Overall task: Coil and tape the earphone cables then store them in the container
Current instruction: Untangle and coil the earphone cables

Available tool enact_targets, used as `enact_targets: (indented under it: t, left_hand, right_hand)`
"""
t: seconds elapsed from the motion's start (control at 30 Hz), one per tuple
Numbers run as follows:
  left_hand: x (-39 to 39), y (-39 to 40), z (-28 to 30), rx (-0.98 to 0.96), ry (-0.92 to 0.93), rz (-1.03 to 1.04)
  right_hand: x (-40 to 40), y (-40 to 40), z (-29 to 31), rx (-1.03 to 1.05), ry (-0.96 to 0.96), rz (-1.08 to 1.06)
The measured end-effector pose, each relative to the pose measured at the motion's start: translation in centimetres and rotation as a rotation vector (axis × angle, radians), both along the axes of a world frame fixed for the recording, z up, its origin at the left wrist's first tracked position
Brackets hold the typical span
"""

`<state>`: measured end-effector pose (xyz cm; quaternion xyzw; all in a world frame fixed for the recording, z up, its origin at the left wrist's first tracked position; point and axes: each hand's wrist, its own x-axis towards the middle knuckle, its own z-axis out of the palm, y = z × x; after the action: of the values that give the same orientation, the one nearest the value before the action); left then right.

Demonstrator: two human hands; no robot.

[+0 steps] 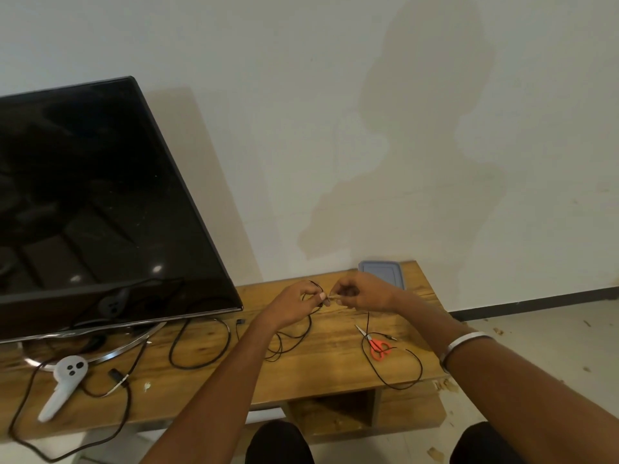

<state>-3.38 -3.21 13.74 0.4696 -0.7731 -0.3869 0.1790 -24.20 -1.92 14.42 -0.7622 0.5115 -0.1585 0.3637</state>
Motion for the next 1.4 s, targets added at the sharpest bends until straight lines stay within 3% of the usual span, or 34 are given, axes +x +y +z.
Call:
enact_targets:
  t: [0.4,0.73,1.07,1.2,1.4]
  left_hand:
    - [-0.3,0.6,0.6,0.297,-0.016,-0.095]
    - [-0.6,0.8,1.7,0.712,0.497,-0.025]
    - [-1.4,0.8,3.3,0.706,0.817,-0.111]
    - [-1.8,0.8,3.8,0.658,0.872,-0.048]
    - [-2.1,0.8,2.7,0.536,0.894,0.15]
  right_hand:
    - [-0.2,-0.6,-0.7,-0.119,-0.075,-0.067]
    - [-0.2,-0.1,-1.1,-0.122,-0.162,-0.157]
    - [0.6,0.8,-2.5,0.018,-0.175,-0.212]
    - [1.3,1.3,-3.2,0.098,-0.088,-0.14]
    - [2.1,1.0,-3.2,0.215,-0.116,-0.103]
